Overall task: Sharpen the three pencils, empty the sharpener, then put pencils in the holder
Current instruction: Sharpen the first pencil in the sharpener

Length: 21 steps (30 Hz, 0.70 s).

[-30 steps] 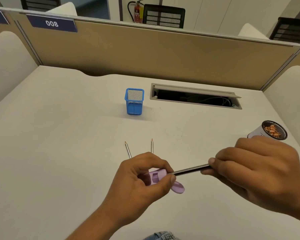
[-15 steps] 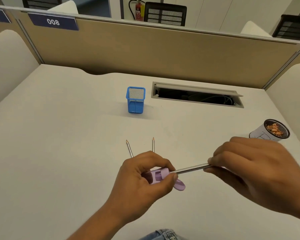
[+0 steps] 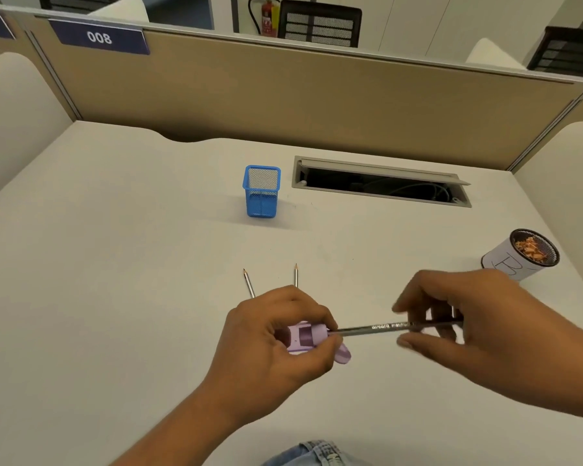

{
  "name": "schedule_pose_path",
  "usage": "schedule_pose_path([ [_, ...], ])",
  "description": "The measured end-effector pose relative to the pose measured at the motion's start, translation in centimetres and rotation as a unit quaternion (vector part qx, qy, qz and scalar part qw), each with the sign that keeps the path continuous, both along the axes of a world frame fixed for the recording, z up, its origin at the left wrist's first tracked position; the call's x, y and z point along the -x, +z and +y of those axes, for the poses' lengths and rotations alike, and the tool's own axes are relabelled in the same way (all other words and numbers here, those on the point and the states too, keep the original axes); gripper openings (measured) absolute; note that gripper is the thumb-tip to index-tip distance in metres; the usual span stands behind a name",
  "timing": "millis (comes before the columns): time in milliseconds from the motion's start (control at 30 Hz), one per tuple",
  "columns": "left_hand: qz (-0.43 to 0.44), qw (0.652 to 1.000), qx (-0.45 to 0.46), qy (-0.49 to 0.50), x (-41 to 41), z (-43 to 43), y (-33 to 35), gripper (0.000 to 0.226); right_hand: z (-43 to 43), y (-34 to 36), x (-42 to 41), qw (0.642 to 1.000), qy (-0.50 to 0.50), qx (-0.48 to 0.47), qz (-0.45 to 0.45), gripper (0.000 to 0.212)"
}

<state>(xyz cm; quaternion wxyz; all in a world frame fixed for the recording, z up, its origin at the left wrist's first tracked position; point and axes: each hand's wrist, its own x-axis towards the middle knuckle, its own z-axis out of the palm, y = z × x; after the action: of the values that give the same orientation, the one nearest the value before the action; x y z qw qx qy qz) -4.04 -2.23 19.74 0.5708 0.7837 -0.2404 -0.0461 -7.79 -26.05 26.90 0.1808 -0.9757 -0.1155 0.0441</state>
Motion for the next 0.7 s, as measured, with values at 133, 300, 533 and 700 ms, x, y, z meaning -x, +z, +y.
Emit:
schedule_pose_path([
  [133, 0.094, 0.995, 0.043, 0.008, 0.1, -0.2, 0.5, 0.014, -0.9, -0.2, -0.5, 0.935, 0.196, 0.145, -0.257, 0.02],
  [300, 0.011, 1.0, 0.012, 0.004, 0.0, 0.0, 0.4, 0.008, 0.1, -0.3, -0.3, 0.991, 0.083, 0.062, -0.087, 0.028],
  [533, -0.03, 0.999, -0.037, -0.007, 0.2, -0.1, -0.2, 0.001, 0.2, -0.3, -0.4, 0.971, -0.111, -0.117, 0.176, 0.021],
  [700, 0.133, 0.99, 0.045, -0.012, 0.2, -0.3, 0.5, 0.012, -0.6, -0.2, -0.6, 0.954, 0.175, 0.144, -0.196, 0.026],
])
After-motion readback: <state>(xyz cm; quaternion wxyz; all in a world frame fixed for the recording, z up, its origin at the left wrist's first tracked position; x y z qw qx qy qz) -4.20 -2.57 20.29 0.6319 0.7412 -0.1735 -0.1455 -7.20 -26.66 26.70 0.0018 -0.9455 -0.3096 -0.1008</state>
